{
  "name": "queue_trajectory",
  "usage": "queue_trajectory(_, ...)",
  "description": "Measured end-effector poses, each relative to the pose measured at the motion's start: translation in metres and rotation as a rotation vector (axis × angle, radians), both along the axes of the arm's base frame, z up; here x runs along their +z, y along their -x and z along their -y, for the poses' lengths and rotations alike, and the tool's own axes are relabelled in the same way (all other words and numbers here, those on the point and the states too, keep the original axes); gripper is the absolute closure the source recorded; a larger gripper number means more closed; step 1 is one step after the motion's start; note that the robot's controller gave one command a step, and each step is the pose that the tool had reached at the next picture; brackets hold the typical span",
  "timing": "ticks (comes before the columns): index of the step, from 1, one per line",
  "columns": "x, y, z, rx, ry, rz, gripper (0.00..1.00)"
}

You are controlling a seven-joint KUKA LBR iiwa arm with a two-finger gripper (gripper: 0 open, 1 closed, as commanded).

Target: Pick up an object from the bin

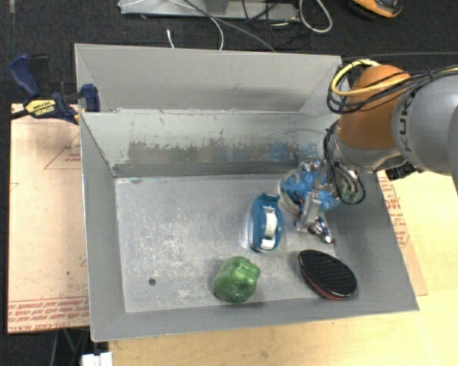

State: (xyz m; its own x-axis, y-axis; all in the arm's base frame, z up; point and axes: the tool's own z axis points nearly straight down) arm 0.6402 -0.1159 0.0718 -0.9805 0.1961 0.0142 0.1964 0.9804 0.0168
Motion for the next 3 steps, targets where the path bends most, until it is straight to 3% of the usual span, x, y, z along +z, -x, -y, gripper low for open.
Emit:
queue_trajectory(1, 0.0033, 0.0076, -0.0021, 0.057, -0.013, 0.004, 1.00)
queue_trajectory(3, 0.0061, 0.0077, -0.0033, 0.059, -0.015, 0.002, 1.00)
